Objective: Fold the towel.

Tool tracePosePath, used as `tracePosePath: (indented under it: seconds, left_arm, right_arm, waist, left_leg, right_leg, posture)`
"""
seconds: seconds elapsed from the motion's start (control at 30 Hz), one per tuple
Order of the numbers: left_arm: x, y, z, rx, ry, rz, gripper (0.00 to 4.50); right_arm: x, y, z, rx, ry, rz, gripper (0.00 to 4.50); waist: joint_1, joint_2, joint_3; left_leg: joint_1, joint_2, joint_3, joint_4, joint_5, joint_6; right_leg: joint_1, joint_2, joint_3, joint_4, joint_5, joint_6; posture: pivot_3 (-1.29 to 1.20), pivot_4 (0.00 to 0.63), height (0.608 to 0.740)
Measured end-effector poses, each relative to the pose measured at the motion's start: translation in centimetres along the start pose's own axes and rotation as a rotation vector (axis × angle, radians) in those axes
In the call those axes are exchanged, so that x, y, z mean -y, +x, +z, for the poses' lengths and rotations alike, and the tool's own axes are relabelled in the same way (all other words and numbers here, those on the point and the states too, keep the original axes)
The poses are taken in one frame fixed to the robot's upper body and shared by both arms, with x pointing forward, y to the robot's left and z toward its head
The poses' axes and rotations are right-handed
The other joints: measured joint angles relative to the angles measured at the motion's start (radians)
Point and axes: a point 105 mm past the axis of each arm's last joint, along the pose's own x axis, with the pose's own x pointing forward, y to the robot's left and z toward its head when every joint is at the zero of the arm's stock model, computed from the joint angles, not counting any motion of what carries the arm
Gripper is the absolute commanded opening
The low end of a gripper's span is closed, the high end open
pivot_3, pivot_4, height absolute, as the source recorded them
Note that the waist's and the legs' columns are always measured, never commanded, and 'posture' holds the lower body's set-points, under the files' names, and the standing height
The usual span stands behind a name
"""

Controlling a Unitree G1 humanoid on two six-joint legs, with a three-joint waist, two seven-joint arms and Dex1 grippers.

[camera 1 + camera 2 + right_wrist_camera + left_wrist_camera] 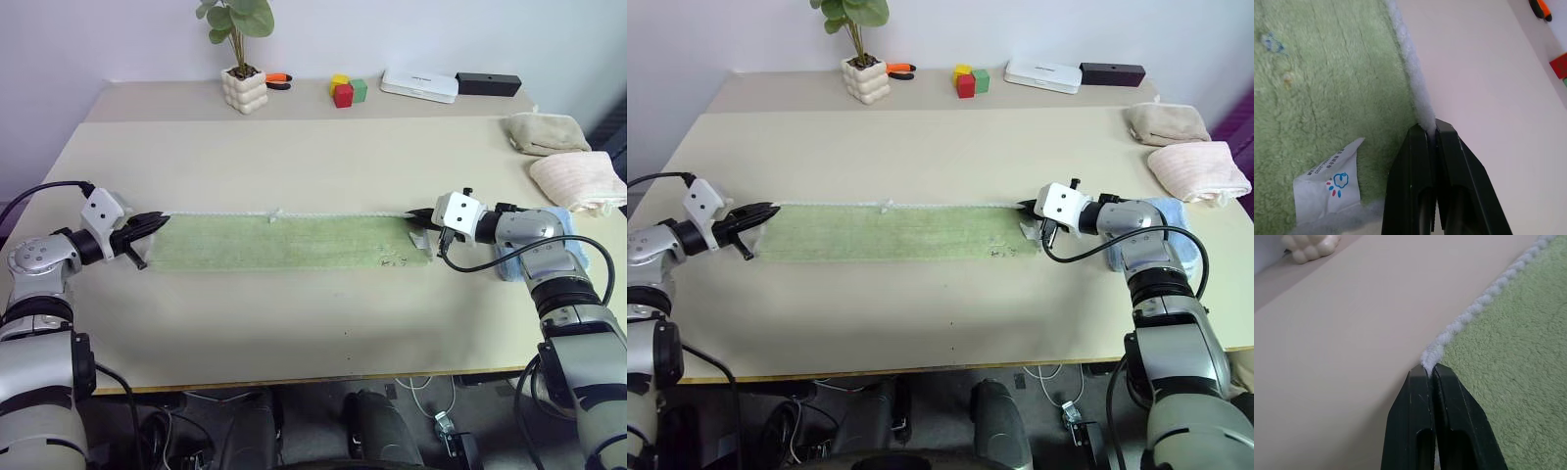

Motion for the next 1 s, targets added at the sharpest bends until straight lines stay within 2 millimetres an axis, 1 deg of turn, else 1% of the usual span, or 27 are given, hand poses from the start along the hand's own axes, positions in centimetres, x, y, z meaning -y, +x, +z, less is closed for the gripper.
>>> tracePosePath:
  seconds: [0.1, 0.13, 0.17, 0.2, 0.3, 0.4, 0.43, 0.5, 0.57, 0.6, 0.63, 0.7, 0.77, 0.8, 0.83, 0.9, 0.93, 1.0]
  left_arm:
    - [0.4, 0.4, -0.7, -0.024, -0.069, -0.011, 0.0]
    - [0.6, 0.6, -1.1, -0.036, -0.103, -0.013, 0.62]
    - [0.8, 0.7, -1.4, -0.045, -0.129, -0.018, 0.89]
    - [1.1, 0.9, -1.6, -0.051, -0.145, -0.033, 1.41]
    - [1.4, 1.1, -1.6, -0.057, -0.142, -0.046, 2.95]
    - [1.0, 1.1, -1.4, -0.05, -0.118, -0.017, 4.45]
    - [0.9, 1.0, -1.4, -0.047, -0.118, -0.007, 4.49]
    - [0.7, 0.9, -1.3, -0.044, -0.119, 0.006, 4.49]
    - [-0.5, 0.4, -0.9, 0.014, -0.227, 0.073, 3.91]
    - [-1.2, 0.0, -0.3, 0.059, -0.28, 0.098, 3.64]
    - [-2.0, -0.4, 0.3, 0.11, -0.318, 0.13, 3.22]
    - [-3.3, -0.8, 2.2, 0.23, -0.36, 0.174, 2.24]
    - [-3.9, -0.9, 3.5, 0.314, -0.384, 0.198, 1.14]
    - [-4.0, -0.7, 3.9, 0.346, -0.4, 0.208, 0.62]
    - [-3.9, -0.2, 4.5, 0.407, -0.433, 0.229, 0.13]
    - [-3.2, 1.4, 5.2, 0.493, -0.52, 0.248, 0.06]
    - [-2.4, 2.5, 5.5, 0.527, -0.582, 0.239, 0.06]
    - [-0.8, 4.1, 5.9, 0.561, -0.678, 0.234, 0.06]
  right_arm:
    - [-0.2, 0.1, -0.1, -0.005, 0.006, 0.008, 0.05]
    - [-0.4, 0.2, -0.2, -0.004, 0.017, 0.02, 0.61]
    - [-0.6, 0.2, -0.3, -0.007, 0.033, 0.035, 0.88]
    - [-0.9, 0.3, -0.5, -0.011, 0.045, 0.045, 1.37]
    - [-1.6, 0.3, -0.9, -0.021, 0.064, 0.057, 2.88]
    - [-1.3, 0.3, -0.9, -0.024, 0.062, 0.036, 4.35]
    - [-1.1, 0.3, -0.9, -0.024, 0.069, 0.03, 4.44]
    - [-1.1, 0.2, -0.8, -0.028, 0.076, 0.041, 4.44]
    - [-0.6, 0.0, -0.1, 0.017, 0.14, 0.008, 3.84]
    - [0.2, -0.1, 0.7, 0.059, 0.16, -0.048, 3.54]
    - [1.1, -0.1, 1.9, 0.112, 0.169, -0.114, 3.1]
    - [2.2, -0.3, 4.5, 0.201, 0.158, -0.212, 2.12]
    - [2.3, -0.3, 6.6, 0.267, 0.176, -0.282, 1.0]
    - [2.1, -0.1, 7.3, 0.293, 0.216, -0.31, 0.47]
    - [1.6, 0.5, 8.4, 0.344, 0.293, -0.351, 0.03]
    - [0.2, 2.2, 10.3, 0.411, 0.41, -0.375, 0.01]
    - [-0.8, 3.5, 11.3, 0.431, 0.467, -0.368, 0.01]
    - [-1.9, 5.2, 12.1, 0.419, 0.549, -0.385, 0.01]
  waist:
    - [0.0, 0.0, 0.0]
    - [0.0, 0.0, 0.0]
    - [0.0, 0.0, 0.0]
    - [0.001, 0.0, 0.0]
    - [0.0, 0.0, 0.0]
    - [-0.001, 0.0, 0.0]
    - [-0.001, 0.0, 0.0]
    - [0.0, 0.0, 0.0]
    - [0.0, 0.0, 0.0]
    - [0.0, 0.0, 0.0]
    - [0.0, 0.0, 0.0]
    - [0.0, 0.0, 0.0]
    - [0.002, -0.001, 0.0]
    - [0.004, -0.001, 0.0]
    - [0.006, -0.001, -0.001]
    - [0.005, -0.001, -0.001]
    - [0.005, -0.002, -0.001]
    - [0.003, -0.002, -0.001]
  left_leg:
    - [0.0, 0.0, 0.0, 0.0, 0.0, 0.0]
    - [0.0, 0.0, 0.0, 0.0, 0.0, 0.0]
    - [0.0, 0.0, 0.0, 0.0, 0.0, 0.0]
    - [0.0, 0.0, 0.0, 0.0, 0.0, 0.0]
    - [0.0, 0.0, 0.0, 0.0, 0.0, 0.0]
    - [0.0, 0.0, 0.0, 0.0, 0.0, 0.0]
    - [0.0, 0.0, 0.0, 0.0, 0.0, 0.0]
    - [0.0, 0.0, 0.0, 0.0, 0.0, 0.0]
    - [0.0, 0.0, 0.0, 0.0, 0.0, 0.0]
    - [0.0, 0.0, -0.001, 0.0, 0.0, -0.001]
    - [0.0, 0.0, -0.001, 0.0, 0.0, -0.001]
    - [0.0, 0.0, -0.001, 0.0, 0.001, -0.001]
    - [0.0, 0.0, -0.001, 0.0, 0.001, -0.001]
    - [0.0, 0.0, -0.001, 0.0, 0.001, -0.001]
    - [0.0, 0.0, -0.002, 0.001, 0.001, -0.001]
    - [0.0, 0.0, -0.002, 0.001, 0.001, -0.001]
    - [-0.001, 0.0, -0.003, 0.002, 0.001, -0.001]
    - [-0.001, 0.0, -0.003, 0.002, 0.001, -0.001]
  right_leg:
    - [0.0, 0.0, 0.0, 0.0, 0.0, 0.0]
    - [0.0, 0.0, 0.0, 0.0, 0.0, 0.0]
    - [0.0, 0.0, 0.0, 0.0, 0.0, 0.0]
    - [0.0, 0.0, 0.0, 0.0, 0.0, 0.0]
    - [0.0, 0.0, 0.0, 0.0, 0.0, 0.0]
    - [0.0, 0.0, 0.0, 0.0, 0.0, 0.0]
    - [0.0, 0.0, 0.0, 0.0, 0.0, 0.0]
    - [0.0, 0.0, 0.0, 0.0, 0.0, 0.0]
    - [0.0, 0.0, 0.0, 0.0, 0.0, 0.0]
    - [0.0, 0.0, 0.0, 0.0, 0.0, 0.0]
    - [0.0, 0.0, 0.0, 0.001, 0.0, 0.0]
    - [0.0, 0.0, 0.0, 0.001, 0.0, 0.0]
    - [0.0, 0.0, 0.0, 0.001, 0.0, 0.0]
    - [0.0, 0.0, 0.0, 0.001, 0.0, 0.0]
    - [0.001, 0.0, 0.0, 0.002, 0.0, 0.0]
    - [0.0, 0.0, 0.0, 0.004, 0.0, 0.0]
    - [0.0, 0.0, 0.0, 0.006, 0.0, 0.0]
    - [0.0, 0.0, 0.0, 0.006, 0.0, 0.0]
  posture:
    - [0.0, 0.15, 0.735]
    - [0.0, 0.15, 0.735]
    - [0.0, 0.15, 0.735]
    - [0.0, 0.15, 0.735]
    - [0.0, 0.15, 0.735]
    - [0.0, 0.15, 0.735]
    - [0.0, 0.15, 0.735]
    - [0.0, 0.15, 0.735]
    - [0.0, 0.15, 0.735]
    - [0.0, 0.15, 0.735]
    - [0.0, 0.15, 0.735]
    - [0.0, 0.15, 0.735]
    - [0.0, 0.15, 0.735]
    - [0.0, 0.15, 0.735]
    - [0.0, 0.15, 0.735]
    - [0.0, 0.15, 0.735]
    - [0.0, 0.15, 0.735]
    - [0.0, 0.15, 0.735]
